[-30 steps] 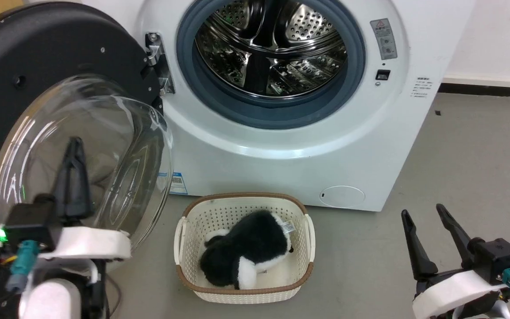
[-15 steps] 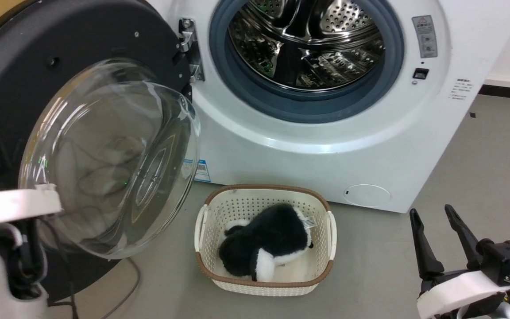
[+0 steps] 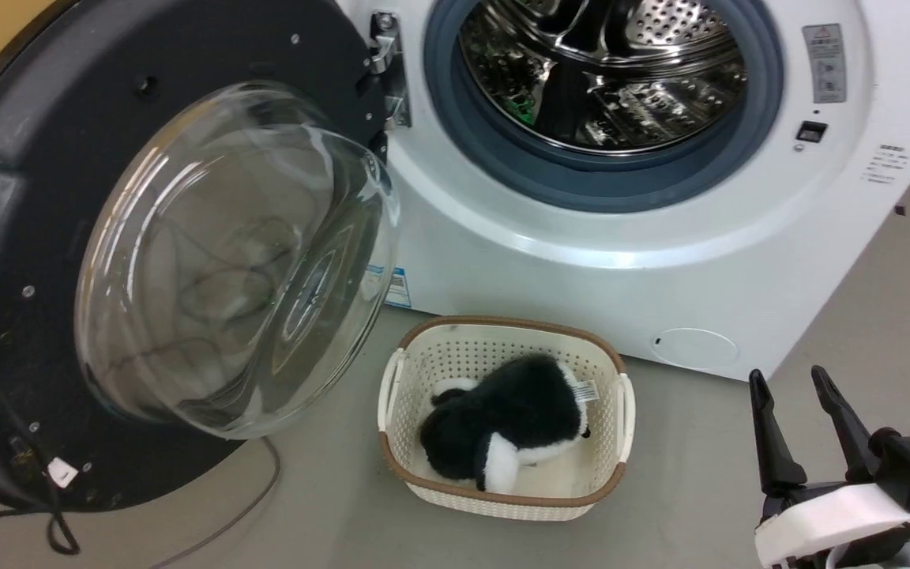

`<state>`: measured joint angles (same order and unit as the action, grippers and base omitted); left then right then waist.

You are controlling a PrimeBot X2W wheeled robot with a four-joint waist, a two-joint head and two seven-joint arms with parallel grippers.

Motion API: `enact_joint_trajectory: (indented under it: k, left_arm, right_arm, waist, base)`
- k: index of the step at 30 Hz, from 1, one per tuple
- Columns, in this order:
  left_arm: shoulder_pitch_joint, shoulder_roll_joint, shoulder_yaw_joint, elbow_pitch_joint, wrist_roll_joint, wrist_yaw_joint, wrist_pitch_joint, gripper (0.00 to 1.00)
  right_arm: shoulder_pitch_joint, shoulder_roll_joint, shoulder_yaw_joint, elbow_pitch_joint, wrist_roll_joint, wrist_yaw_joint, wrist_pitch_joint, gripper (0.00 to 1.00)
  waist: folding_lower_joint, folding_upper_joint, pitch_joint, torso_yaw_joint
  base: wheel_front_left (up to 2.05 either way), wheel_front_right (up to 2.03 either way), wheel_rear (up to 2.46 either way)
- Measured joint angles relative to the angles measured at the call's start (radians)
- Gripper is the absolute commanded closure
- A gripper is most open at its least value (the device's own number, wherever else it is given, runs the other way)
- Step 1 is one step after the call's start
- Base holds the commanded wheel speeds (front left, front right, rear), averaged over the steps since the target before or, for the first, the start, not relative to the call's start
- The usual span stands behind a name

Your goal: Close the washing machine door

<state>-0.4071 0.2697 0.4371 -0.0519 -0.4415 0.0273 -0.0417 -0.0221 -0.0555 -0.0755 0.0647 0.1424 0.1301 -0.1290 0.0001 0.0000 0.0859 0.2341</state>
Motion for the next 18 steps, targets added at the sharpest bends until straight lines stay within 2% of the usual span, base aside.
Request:
enact_joint_trajectory:
  k: [5, 12, 18]
  left_arm:
    - [-0.045, 0.000, 0.059, 0.083, -0.150, 0.024, 0.106, 1.00]
    - [-0.056, 0.014, 0.116, 0.169, -0.298, 0.020, 0.239, 1.00]
    - [-0.043, 0.014, 0.123, 0.189, -0.415, -0.065, 0.380, 1.00]
  right_arm:
    - [0.000, 0.000, -0.004, 0.011, 0.010, 0.000, -0.011, 0.00]
    - [-0.004, 0.000, -0.005, 0.016, 0.018, 0.000, -0.024, 0.00]
    - [-0.013, 0.000, -0.003, 0.017, 0.023, 0.000, -0.036, 0.00]
  waist:
    - [0.0000, 0.0000, 0.006, 0.020]
    - [0.0000, 0.0000, 0.018, 0.041]
    - [0.0000, 0.0000, 0.029, 0.055]
  base:
    - [0.00, 0.00, 0.00]
    - [0.00, 0.00, 0.00]
    - [0.00, 0.00, 0.00]
